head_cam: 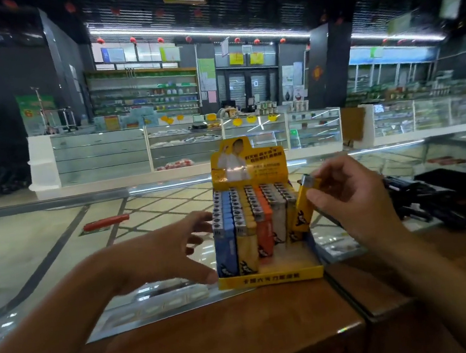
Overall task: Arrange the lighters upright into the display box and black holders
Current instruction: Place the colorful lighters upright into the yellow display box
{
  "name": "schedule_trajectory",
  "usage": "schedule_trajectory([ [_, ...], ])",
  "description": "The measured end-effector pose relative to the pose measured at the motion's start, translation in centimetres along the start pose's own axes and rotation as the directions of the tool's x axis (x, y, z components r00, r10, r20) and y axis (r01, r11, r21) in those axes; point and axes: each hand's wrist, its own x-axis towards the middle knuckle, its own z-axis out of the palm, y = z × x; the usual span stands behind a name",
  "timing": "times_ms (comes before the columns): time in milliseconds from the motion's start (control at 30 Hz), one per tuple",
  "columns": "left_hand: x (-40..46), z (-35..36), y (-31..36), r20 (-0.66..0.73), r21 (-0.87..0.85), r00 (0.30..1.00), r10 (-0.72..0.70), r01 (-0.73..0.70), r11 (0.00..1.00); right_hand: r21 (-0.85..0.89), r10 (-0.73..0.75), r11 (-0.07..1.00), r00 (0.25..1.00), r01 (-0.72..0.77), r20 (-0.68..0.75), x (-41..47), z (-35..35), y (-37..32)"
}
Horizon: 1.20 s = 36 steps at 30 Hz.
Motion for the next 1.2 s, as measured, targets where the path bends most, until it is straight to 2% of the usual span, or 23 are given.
schedule_trajectory([
  [200,0.0,-0.1,-0.1,-0.016,0.041,1.000,0.009,-0.009,0.999,-0.203,-0.072,0.974,0.988,0.099,0.136,-1.0,-0.4,1.1],
  [400,0.3,-0.1,-0.7,-0.042,0.083,0.999,0.021,-0.018,0.996,-0.285,-0.140,0.939,0.972,0.190,0.187,-1.1,-0.2,1.6],
  [633,0.0,-0.4,-0.4,-0.027,0.083,1.000,0.002,0.001,0.997,-0.321,-0.050,0.939,0.974,0.121,0.222,-1.2,-0.3,1.7],
  [733,-0.4,-1.4,-0.3,-0.133,0.078,0.991,0.009,0.002,0.997,-0.334,-0.060,0.935,0.981,0.121,0.187,-1.1,-0.2,1.2],
  [800,-0.1,-2.2,-1.0,-0.294,-0.009,0.956,0.021,-0.025,1.000,-0.354,-0.101,0.923,0.983,0.149,0.152,-1.0,0.0,0.7],
  [867,0.2,-3.1,-2.3,-0.496,-0.028,0.867,0.032,-0.053,0.998,-0.406,-0.160,0.888,0.973,0.216,0.167,-0.7,1.0,-0.5],
  [933,0.5,-4.2,-3.6,-0.645,0.030,0.763,0.041,-0.028,0.999,-0.463,-0.184,0.843,0.955,0.276,0.233,0.0,2.6,-2.0],
  [1033,0.8,-6.0,-5.7,-0.732,0.147,0.679,0.049,0.087,0.985,-0.499,-0.148,0.802,0.918,0.329,0.367,1.6,5.3,-3.8],
  [1100,0.7,-7.3,-7.1,-0.762,0.218,0.646,0.046,0.189,0.958,-0.502,-0.050,0.806,0.882,0.312,0.468,2.9,6.6,-3.9],
  [1200,0.7,-8.4,-9.6,-0.747,0.333,0.664,0.039,0.322,0.886,-0.513,0.102,0.821,0.818,0.252,0.566,4.4,7.2,-2.8],
])
